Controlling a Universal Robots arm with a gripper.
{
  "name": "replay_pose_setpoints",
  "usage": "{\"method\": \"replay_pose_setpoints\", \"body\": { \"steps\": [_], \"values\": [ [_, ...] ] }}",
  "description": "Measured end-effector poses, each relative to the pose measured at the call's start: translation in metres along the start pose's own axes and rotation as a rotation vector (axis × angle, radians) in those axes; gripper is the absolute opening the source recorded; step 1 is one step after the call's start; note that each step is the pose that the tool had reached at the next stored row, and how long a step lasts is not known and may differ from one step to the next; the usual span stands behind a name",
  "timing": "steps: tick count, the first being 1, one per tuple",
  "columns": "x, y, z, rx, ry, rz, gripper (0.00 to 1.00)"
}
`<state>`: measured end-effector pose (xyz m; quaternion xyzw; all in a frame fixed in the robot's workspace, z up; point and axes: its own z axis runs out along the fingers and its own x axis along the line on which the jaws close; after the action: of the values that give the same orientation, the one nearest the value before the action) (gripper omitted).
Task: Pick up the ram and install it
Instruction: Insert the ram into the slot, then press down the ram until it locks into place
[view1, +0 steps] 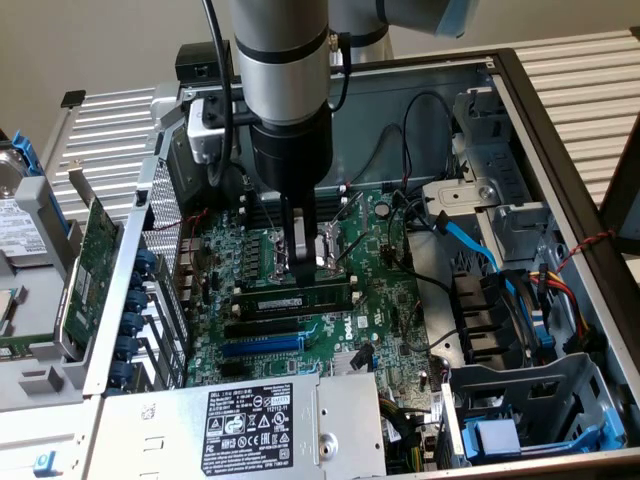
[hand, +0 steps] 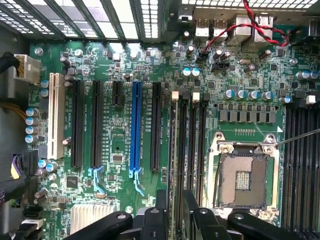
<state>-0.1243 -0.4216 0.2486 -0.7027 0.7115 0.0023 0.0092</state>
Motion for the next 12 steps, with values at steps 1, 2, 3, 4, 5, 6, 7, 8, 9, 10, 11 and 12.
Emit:
{"method": "replay_pose_setpoints", "body": {
  "steps": [1,2,3,4,5,6,7,8,9,10,11,12],
  "values": [
    [0.0,0.0005,-0.0006,-0.0002,0.0001,0.0,0.27],
    [0.0,0.0008,-0.0012,-0.0002,0.0,0.0,0.27],
    [0.0,0.001,-0.0015,-0.0001,-0.0001,0.0,0.27],
    [0.0,0.0014,-0.0017,-0.0001,-0.0003,0.0,0.27],
    [0.0,0.0017,-0.0018,-0.0001,-0.0003,0.0,0.27],
    [-0.0001,0.002,-0.0019,-0.0001,-0.0002,0.0,0.27],
    [-0.0001,0.0021,-0.002,-0.0003,-0.0002,0.0,0.27],
    [0.0,0.0022,-0.0021,-0.0009,-0.0001,0.0,0.27],
    [0.0,0.0024,-0.0021,-0.0017,0.0001,0.0,0.27],
    [0.0,0.0025,-0.0022,-0.0028,0.0002,0.0,0.27],
    [0.0,0.0027,-0.0022,-0.0037,0.0001,0.0,0.27],
    [-0.0001,0.0031,-0.0022,-0.0048,0.0001,0.0,0.27]
  ]
}}
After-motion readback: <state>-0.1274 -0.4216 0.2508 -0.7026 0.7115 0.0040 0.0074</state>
